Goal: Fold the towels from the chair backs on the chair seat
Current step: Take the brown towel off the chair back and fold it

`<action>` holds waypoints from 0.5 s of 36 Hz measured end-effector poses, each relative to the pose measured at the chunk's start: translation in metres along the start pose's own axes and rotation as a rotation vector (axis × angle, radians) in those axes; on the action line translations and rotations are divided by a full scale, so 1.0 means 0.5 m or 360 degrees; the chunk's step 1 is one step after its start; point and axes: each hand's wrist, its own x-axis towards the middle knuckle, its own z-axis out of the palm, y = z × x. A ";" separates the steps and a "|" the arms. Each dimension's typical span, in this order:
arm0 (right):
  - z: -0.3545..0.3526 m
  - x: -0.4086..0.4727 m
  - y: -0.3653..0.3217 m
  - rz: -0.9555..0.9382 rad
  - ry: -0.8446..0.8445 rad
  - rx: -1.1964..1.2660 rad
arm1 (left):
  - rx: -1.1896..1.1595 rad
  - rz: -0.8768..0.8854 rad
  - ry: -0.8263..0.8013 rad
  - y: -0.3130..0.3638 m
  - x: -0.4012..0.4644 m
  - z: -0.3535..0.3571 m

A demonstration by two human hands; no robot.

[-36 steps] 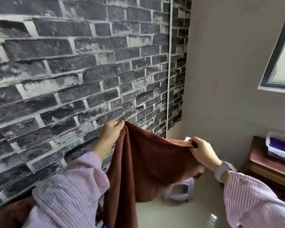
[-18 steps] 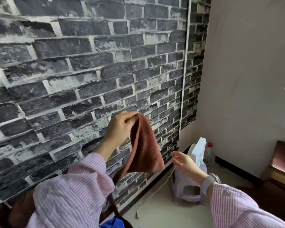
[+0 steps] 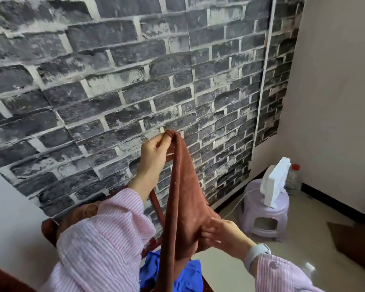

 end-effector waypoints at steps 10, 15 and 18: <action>0.026 0.011 0.041 0.0058 0.0090 -0.0135 | -0.0253 -0.0075 0.0150 0.013 -0.026 -0.003; 0.066 0.030 0.046 -0.0077 0.0064 0.0068 | -0.0416 -0.0103 0.0189 0.021 -0.031 -0.012; 0.059 0.047 0.015 -0.0251 0.0160 0.0153 | -0.0464 -0.0144 0.0130 0.015 -0.033 -0.029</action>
